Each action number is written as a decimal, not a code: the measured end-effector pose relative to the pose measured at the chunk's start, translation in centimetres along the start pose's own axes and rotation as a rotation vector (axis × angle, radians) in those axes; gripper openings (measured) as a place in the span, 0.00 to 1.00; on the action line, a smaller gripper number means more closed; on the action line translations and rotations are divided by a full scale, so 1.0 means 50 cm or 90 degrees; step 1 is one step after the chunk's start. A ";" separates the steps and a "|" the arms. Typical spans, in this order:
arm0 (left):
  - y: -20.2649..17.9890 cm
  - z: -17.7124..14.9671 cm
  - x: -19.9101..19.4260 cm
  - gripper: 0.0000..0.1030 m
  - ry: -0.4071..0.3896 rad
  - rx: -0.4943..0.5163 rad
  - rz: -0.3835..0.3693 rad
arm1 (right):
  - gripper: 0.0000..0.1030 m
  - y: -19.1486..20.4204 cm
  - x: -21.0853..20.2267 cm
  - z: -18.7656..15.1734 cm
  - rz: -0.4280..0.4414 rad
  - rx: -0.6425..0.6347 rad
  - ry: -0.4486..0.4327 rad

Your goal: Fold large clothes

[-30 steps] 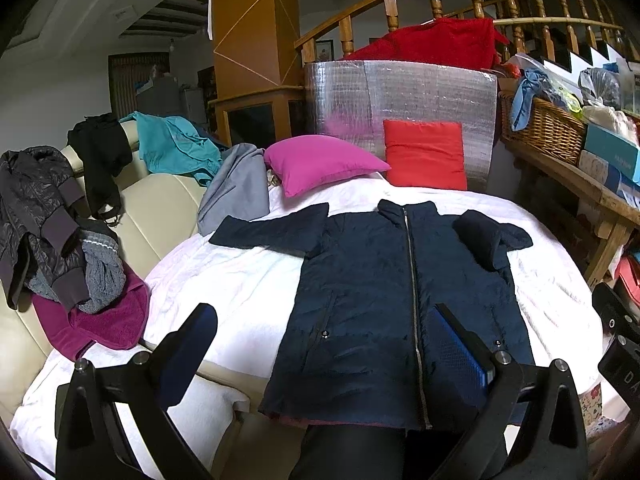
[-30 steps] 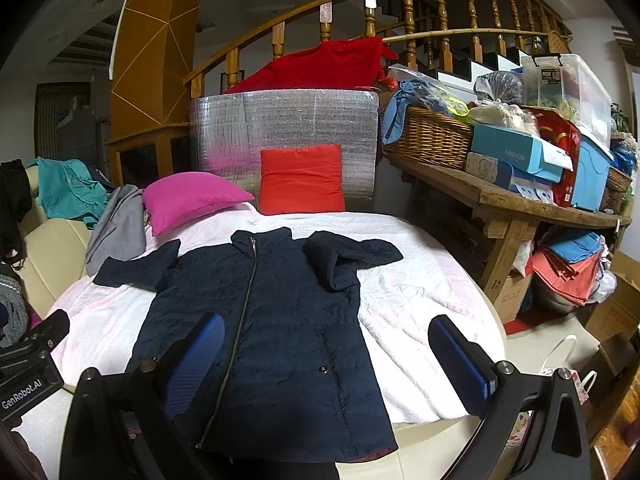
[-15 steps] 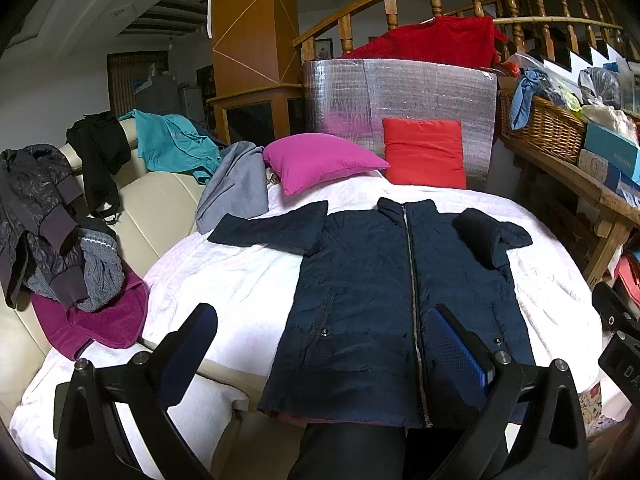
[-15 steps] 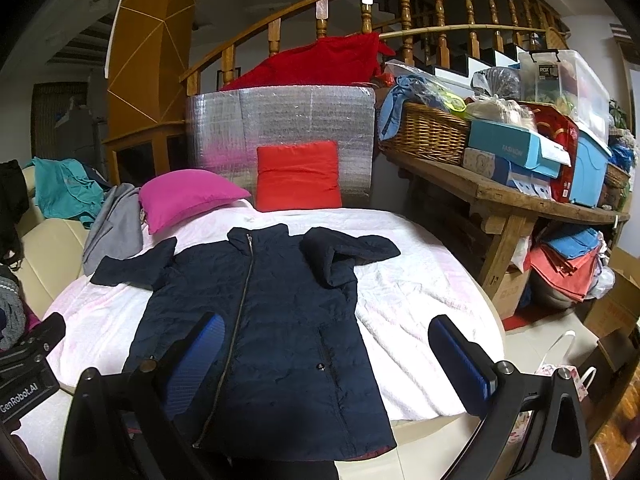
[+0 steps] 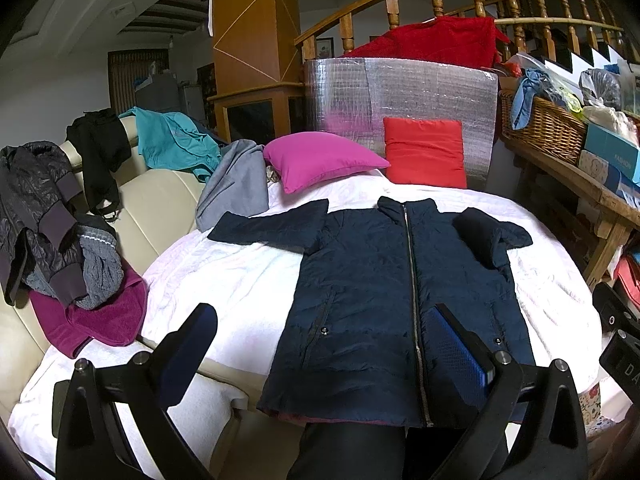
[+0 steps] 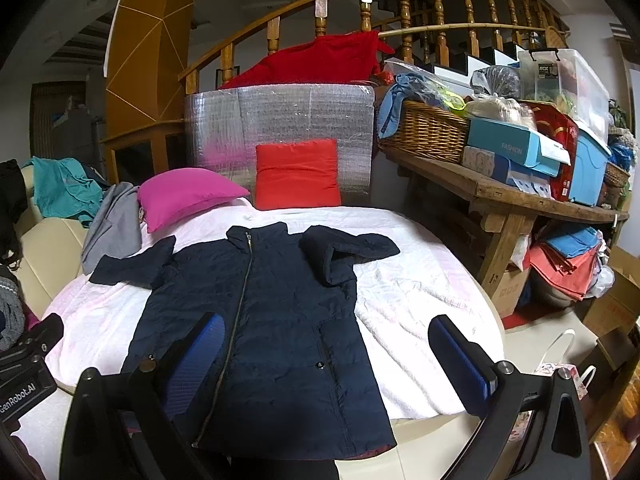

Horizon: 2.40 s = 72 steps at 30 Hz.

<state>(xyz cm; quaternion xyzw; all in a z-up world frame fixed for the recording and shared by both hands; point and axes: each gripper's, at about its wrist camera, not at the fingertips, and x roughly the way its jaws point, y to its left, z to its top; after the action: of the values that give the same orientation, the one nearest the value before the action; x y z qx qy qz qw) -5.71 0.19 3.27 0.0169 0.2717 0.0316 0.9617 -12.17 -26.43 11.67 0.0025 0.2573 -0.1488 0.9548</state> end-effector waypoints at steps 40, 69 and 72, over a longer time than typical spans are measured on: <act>-0.012 0.064 0.063 1.00 -0.038 0.019 0.039 | 1.00 -0.010 0.097 0.067 -0.006 0.009 0.025; -0.065 0.159 0.325 1.00 0.010 0.011 0.053 | 1.00 0.039 0.434 0.116 -0.002 0.031 0.112; -0.068 0.162 0.341 1.00 0.012 0.007 0.054 | 1.00 0.037 0.452 0.119 -0.006 0.031 0.113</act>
<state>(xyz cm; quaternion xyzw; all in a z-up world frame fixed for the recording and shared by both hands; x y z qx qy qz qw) 13.20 -2.13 1.10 0.0335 0.2799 0.0710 0.9568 9.88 -31.54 5.56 0.0378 0.3369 -0.1590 0.9272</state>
